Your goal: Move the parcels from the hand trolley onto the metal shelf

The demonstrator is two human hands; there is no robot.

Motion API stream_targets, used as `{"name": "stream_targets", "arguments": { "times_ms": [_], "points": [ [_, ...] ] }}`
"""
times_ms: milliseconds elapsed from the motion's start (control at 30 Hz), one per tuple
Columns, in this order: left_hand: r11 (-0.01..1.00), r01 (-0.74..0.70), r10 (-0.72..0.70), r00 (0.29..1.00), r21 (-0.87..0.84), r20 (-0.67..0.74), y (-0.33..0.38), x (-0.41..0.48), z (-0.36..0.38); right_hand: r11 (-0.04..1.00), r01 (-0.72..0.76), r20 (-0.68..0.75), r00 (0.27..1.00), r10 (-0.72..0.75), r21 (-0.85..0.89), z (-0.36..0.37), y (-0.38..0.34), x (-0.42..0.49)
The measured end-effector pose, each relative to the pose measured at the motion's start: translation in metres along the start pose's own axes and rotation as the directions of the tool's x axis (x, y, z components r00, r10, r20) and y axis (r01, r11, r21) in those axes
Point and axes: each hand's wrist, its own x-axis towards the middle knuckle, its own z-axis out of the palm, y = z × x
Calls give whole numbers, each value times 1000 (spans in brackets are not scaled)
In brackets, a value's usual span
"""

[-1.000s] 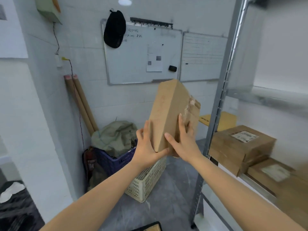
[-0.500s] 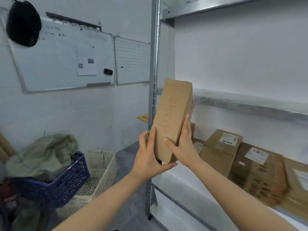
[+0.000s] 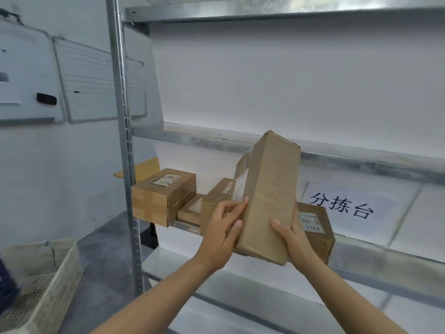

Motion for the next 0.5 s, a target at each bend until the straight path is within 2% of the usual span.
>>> {"name": "stream_targets", "arguments": {
  "times_ms": [133,200,300,500],
  "points": [
    [980,191,-178,966,-55,185,4,6,46,997,2,-81,997,-9,-75,-42,-6,-35],
    [965,250,-219,932,-74,289,9,10,66,995,14,-116,993,-25,-97,-61,-5,-50],
    [961,267,-210,877,-74,432,17,15,91,989,13,-169,985,-39,-148,-85,-7,-69],
    [968,250,-208,778,11,593,33,35,125,944,-22,-280,957,-75,-328,-120,-11,-99]
  ]
}}
